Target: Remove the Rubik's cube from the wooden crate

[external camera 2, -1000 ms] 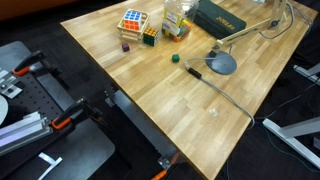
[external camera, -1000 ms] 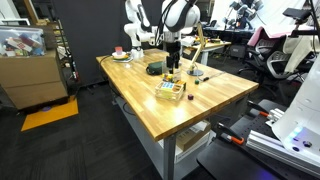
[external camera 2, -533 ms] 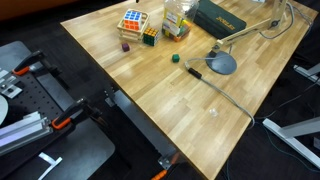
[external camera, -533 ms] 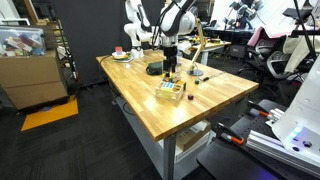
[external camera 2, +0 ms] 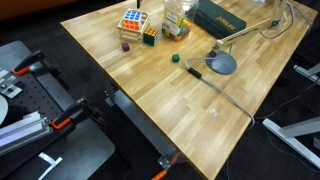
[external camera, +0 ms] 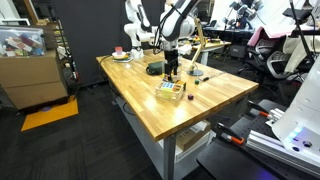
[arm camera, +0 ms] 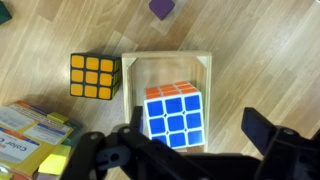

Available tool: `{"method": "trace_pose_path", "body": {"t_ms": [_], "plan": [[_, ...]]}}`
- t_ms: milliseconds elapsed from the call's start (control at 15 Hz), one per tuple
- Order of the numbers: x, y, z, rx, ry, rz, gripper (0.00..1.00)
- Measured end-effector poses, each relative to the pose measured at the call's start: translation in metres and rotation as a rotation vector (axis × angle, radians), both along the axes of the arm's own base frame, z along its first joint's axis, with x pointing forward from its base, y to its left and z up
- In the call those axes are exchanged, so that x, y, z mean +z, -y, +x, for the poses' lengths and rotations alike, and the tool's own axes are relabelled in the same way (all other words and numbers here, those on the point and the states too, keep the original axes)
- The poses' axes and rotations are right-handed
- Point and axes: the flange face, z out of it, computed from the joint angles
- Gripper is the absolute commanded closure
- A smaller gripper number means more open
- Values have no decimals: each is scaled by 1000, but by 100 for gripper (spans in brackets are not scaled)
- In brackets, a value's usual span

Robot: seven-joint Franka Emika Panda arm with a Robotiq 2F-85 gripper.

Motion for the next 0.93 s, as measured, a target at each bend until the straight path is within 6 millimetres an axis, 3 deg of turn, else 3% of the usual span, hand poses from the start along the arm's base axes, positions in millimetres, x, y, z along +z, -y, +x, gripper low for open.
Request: {"method": "trace_pose_path", "body": {"t_ms": [333,933], "plan": [[-41,-2,16,14,-34,-12,0],[-62,-17,43,51,-73,-18,0]]}}
